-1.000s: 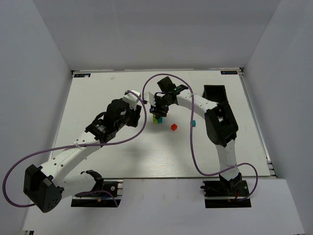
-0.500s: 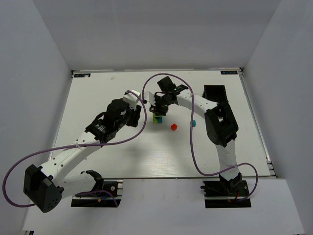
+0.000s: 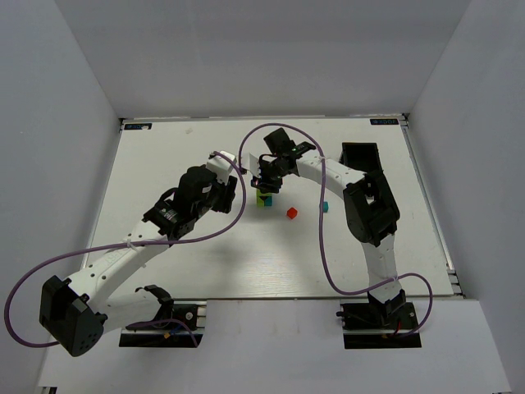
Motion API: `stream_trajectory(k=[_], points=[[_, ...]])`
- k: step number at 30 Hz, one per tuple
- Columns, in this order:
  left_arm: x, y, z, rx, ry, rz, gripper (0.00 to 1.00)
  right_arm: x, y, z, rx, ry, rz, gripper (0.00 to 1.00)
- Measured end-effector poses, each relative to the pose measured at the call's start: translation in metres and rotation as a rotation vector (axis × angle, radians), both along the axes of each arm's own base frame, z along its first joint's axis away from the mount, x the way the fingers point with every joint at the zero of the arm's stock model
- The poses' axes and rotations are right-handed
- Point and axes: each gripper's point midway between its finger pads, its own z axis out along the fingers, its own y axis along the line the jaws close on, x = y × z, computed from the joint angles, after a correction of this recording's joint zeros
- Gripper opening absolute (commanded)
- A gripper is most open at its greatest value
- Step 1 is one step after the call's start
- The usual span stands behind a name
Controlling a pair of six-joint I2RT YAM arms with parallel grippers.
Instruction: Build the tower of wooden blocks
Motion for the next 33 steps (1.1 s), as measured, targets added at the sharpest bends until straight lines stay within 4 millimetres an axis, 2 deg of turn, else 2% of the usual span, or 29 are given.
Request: stream_trajectory(k=[33], points=[[0.0000,0.0000,-0.0001,0.000,0.000,0.000,0.62,0.0004,-0.0002,-0.0002,-0.002,-0.006,0.008,0.42]])
